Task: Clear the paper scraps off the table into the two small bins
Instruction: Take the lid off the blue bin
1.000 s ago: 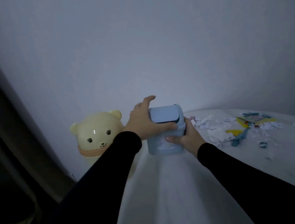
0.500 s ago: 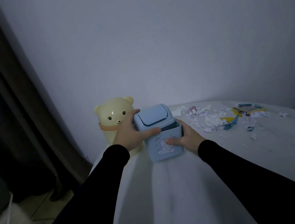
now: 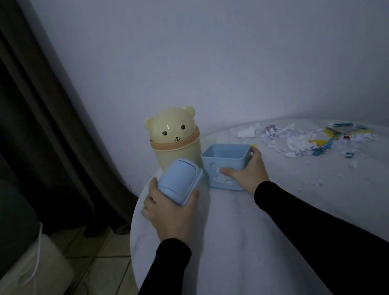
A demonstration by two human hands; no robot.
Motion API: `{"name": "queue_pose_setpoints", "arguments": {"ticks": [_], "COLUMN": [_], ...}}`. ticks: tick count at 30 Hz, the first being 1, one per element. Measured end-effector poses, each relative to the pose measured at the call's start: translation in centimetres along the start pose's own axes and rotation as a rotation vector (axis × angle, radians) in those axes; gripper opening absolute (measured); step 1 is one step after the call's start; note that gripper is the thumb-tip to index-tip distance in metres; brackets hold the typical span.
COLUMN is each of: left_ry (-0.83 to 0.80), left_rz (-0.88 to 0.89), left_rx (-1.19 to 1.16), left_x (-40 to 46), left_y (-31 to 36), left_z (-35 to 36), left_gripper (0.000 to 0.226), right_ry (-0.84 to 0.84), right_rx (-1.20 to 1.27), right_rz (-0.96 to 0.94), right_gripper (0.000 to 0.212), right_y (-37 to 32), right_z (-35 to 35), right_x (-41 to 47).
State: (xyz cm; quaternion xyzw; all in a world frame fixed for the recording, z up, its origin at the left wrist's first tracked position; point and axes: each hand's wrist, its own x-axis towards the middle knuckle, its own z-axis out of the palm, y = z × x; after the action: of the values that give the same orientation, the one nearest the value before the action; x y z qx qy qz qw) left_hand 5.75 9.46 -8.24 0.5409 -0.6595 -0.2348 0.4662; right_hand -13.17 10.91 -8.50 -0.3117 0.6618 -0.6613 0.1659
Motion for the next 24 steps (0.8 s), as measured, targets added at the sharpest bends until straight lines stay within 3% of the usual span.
{"name": "queue_pose_setpoints", "arguments": {"ticks": [5,10,15,17,21,24], "left_ry": [-0.091,-0.136,-0.139,-0.084,0.004,-0.121], "left_rz": [-0.077,-0.109,-0.088,0.023,0.409,0.528], "left_rx": [0.187,0.275,0.345,0.41,0.341,0.297], "left_x": [-0.4,-0.5,-1.2,-2.2,-5.3,-8.5], "left_y": [-0.6,-1.2,-0.4,0.7,2.8,4.7], "left_z": [0.2,0.6,0.7,0.8,2.5,4.4], "left_gripper": [0.098,0.094,0.104,0.098,0.049,0.044], "right_ry": [0.056,-0.026,-0.114,-0.097,0.04,0.107], "right_rx": [-0.032,-0.107,-0.13,-0.155,-0.14,-0.116], "right_rz": [0.01,0.006,-0.018,-0.035,-0.17,-0.193], "right_gripper": [0.108,0.112,0.124,0.111,0.061,0.035], "right_y": [-0.4,-0.3,-0.5,-0.8,-0.9,-0.4], "right_z": [1.1,1.0,-0.2,-1.1,-4.1,-7.3], "right_x": [-1.1,-1.7,-2.4,-2.8,-3.6,-3.9]}}
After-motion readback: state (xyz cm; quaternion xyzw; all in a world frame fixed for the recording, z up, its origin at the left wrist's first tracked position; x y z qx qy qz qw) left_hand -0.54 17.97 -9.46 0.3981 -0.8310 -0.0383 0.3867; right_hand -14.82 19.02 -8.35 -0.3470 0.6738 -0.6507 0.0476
